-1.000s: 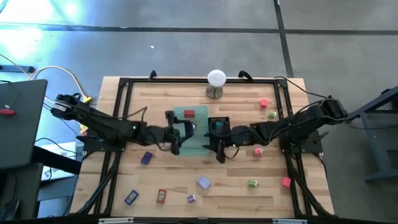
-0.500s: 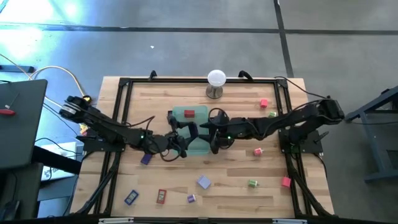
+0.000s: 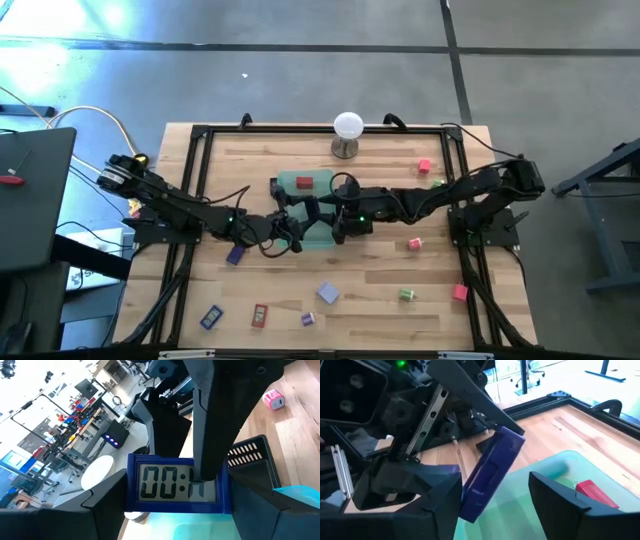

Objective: Pick & Place Office items
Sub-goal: Put the violet digital clock into the black bin

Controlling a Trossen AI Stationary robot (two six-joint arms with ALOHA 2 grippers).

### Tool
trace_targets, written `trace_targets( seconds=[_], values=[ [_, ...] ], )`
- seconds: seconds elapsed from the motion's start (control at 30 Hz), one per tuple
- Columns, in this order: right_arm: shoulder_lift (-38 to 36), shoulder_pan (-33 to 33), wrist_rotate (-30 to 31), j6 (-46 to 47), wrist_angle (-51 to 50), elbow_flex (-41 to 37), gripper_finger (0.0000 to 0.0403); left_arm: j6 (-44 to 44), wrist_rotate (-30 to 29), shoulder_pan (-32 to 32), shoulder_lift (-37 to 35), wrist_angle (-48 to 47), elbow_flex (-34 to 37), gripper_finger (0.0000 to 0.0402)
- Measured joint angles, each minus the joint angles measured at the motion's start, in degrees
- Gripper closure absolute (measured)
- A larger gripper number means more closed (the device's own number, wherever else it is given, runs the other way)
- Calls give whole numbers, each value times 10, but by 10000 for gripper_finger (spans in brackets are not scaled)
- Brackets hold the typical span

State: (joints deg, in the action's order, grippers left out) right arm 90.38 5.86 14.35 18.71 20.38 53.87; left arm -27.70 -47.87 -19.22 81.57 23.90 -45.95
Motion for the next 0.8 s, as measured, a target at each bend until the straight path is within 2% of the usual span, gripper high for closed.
trace_targets(
  seconds=[0.17, 0.4, 0.57, 0.8],
  values=[
    [1, -4, -37, -9, 3, 0, 234, -2, 3, 1, 0, 1, 0, 122],
    [1, -19, -81, 1, 0, 0, 335, -14, 4, 9, 0, -5, 0, 122],
    [1, -19, -81, -6, -3, 0, 337, -15, 4, 9, 0, -4, 0, 118],
    [1, -15, -87, -54, -5, 1, 357, -2, 13, 9, 0, 6, 0, 60]
  ],
)
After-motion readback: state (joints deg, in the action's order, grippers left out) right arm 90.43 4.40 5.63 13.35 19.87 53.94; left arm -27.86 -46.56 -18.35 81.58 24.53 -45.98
